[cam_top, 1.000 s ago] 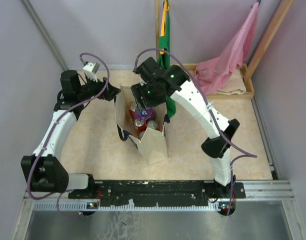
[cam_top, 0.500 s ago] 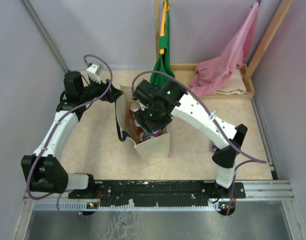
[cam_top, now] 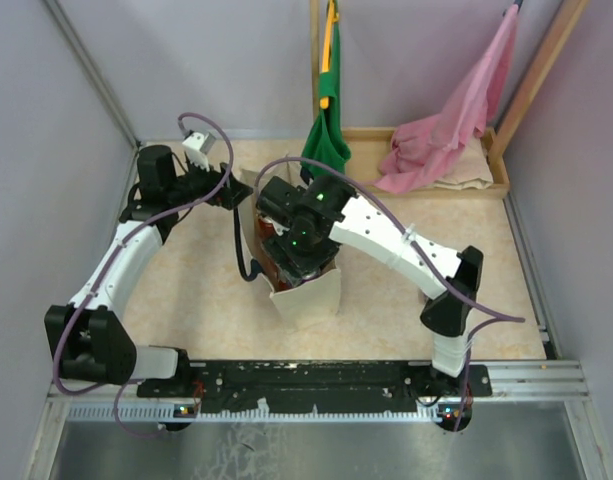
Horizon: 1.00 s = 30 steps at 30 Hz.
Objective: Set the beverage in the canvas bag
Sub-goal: Place the drink in the canvas bag.
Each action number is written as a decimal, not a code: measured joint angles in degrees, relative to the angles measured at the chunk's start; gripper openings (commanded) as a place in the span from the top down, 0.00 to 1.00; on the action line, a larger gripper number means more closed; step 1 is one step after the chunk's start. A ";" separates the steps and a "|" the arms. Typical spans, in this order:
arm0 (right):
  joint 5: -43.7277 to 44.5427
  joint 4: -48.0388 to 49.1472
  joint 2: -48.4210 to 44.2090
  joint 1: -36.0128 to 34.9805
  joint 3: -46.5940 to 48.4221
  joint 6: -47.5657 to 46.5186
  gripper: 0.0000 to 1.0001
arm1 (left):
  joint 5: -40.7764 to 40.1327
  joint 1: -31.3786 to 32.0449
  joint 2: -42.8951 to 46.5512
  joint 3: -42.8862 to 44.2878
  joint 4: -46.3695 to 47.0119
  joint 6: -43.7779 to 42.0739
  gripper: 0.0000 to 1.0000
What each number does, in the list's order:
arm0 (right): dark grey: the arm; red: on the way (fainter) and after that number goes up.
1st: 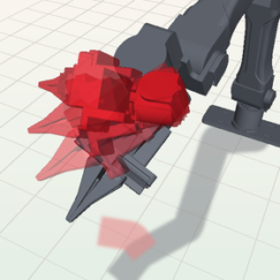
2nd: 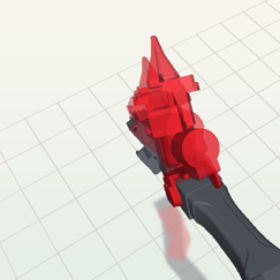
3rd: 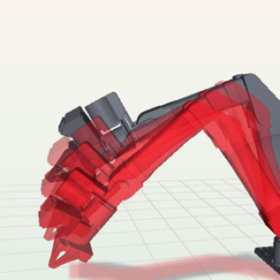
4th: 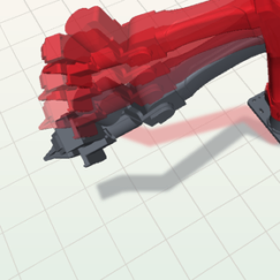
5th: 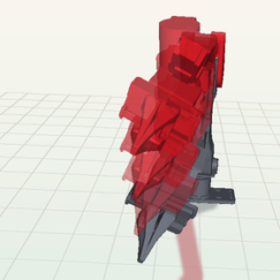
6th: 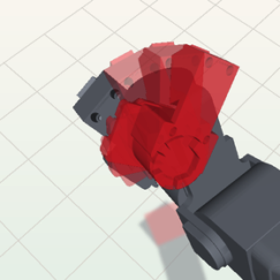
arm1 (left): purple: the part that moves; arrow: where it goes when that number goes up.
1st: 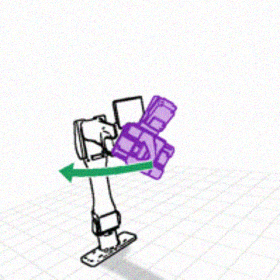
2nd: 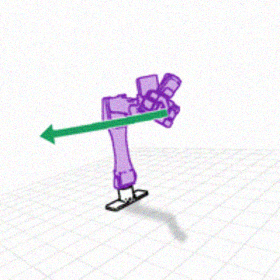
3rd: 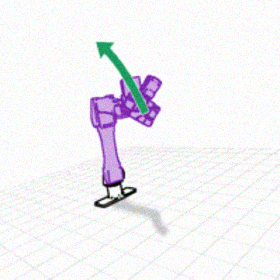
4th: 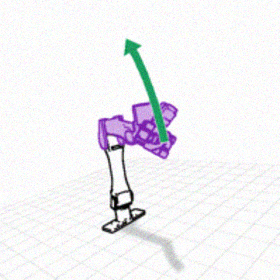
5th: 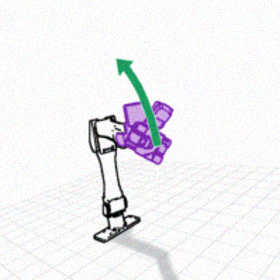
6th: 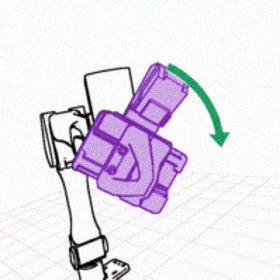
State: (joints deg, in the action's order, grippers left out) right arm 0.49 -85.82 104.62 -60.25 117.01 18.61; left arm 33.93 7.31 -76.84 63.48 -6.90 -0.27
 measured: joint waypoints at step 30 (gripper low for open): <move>-1.01 2.84 3.52 0.00 -8.72 -5.77 1.00 | -0.83 0.07 0.13 -0.74 0.09 -0.63 0.06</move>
State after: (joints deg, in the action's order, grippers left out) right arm -0.51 -82.98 108.14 -60.25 108.29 12.84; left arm 33.10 7.38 -76.71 62.74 -6.81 -0.91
